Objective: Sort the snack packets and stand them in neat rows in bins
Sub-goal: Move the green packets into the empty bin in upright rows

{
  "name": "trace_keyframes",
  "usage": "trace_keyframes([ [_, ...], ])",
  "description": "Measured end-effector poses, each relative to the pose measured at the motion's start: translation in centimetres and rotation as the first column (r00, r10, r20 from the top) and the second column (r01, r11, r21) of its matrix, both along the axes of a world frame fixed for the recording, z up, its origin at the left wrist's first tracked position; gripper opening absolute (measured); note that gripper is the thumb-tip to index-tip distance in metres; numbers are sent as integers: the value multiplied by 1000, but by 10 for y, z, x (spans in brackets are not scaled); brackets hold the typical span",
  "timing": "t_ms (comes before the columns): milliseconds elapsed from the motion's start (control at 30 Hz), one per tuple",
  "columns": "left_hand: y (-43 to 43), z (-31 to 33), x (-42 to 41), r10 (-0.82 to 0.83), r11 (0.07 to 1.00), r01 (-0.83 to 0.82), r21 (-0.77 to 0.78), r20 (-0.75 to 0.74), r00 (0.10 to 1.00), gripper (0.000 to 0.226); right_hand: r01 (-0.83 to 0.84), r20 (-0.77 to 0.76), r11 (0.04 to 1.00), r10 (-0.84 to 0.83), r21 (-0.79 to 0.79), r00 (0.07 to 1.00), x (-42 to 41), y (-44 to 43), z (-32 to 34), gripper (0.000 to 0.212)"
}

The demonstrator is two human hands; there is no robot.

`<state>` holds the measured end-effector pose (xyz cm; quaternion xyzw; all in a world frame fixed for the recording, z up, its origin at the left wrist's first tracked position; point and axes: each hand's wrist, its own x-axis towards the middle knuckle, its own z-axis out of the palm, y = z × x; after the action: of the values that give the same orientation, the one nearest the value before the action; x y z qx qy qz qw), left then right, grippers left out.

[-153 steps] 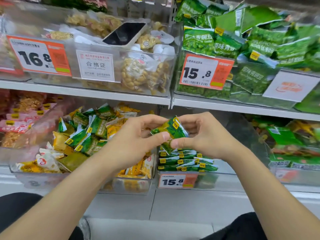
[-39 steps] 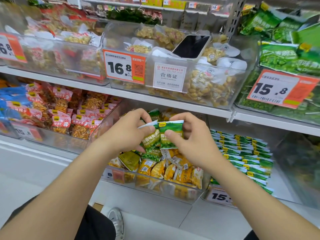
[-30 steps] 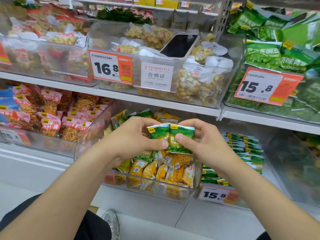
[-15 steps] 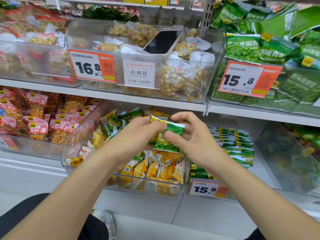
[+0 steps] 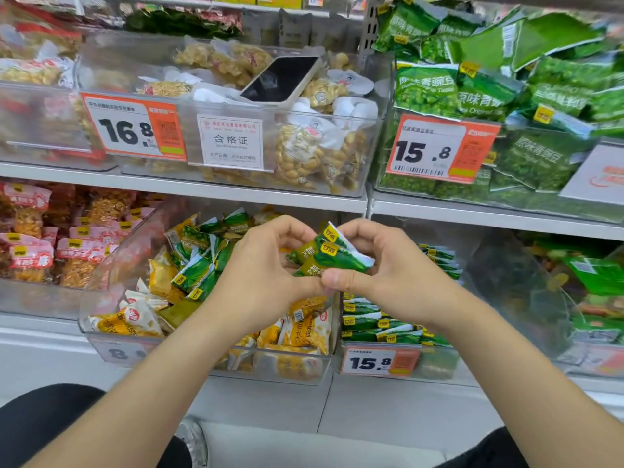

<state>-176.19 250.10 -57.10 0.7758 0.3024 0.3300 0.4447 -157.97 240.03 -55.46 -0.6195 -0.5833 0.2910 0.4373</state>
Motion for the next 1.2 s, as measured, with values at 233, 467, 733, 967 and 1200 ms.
trace_keyframes([
  [233,-31,-8,35,37,931,18,365,-143,989,45,70,221,996,-56,-53,974,41,-38,10,26],
  [467,-53,-38,82,-125,742,378,554,-439,890,16,589,748,791,-288,-167,599,135,-68,-22,52],
  [733,-62,-82,131,-115,717,502,483,-629,769,54,560,759,696,-33,-449,650,178,-65,-73,66],
  [967,-66,-87,138,-67,714,495,495,-656,752,72,587,711,729,-199,-352,674,188,-52,-86,61],
  [1200,-68,-88,137,-48,698,500,513,-663,747,68,730,735,609,-332,-311,591,172,-45,-79,60],
])
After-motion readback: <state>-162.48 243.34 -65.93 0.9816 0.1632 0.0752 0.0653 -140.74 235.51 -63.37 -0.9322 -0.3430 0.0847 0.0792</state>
